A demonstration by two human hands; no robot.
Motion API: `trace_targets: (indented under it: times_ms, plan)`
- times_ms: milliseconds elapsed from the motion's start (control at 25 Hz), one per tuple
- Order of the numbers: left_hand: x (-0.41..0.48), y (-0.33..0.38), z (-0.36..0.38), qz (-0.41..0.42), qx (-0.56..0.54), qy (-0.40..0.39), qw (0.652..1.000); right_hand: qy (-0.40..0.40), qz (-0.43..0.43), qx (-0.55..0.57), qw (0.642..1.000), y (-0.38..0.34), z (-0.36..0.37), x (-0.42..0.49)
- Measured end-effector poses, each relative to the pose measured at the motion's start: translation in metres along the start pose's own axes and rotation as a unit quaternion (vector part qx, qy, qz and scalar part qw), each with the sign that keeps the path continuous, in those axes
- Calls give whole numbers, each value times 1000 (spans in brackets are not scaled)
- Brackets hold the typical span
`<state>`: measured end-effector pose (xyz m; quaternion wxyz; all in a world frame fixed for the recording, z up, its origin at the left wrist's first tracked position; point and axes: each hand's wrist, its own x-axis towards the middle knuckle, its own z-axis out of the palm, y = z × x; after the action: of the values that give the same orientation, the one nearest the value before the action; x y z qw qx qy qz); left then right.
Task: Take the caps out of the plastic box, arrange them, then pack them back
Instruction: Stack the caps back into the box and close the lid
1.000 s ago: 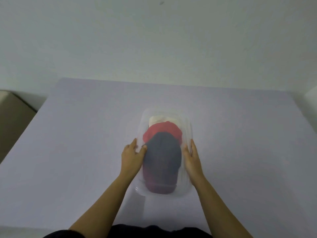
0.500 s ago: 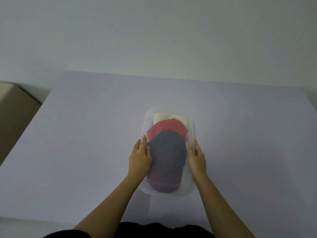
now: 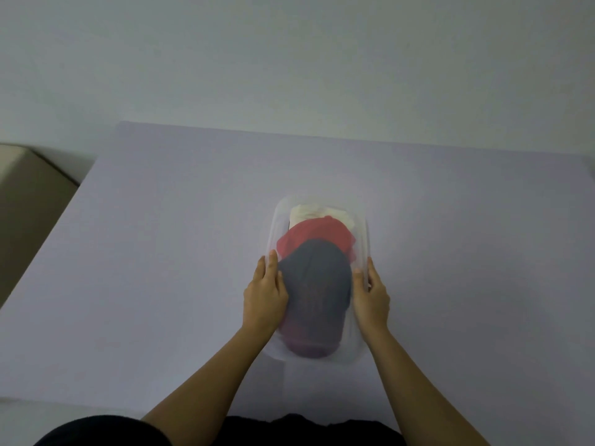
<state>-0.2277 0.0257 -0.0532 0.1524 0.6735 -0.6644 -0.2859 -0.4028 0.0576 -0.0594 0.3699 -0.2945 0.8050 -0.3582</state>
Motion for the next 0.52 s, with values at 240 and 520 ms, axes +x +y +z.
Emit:
trace_targets:
  times_ms: [240,520]
  plan:
    - [31,28,2,6,-13,0,1000,4,-27,48,998,-20,-20,26]
    - [151,93,21,30,-16,13,999,8,-55,13,998,-71,-40,157]
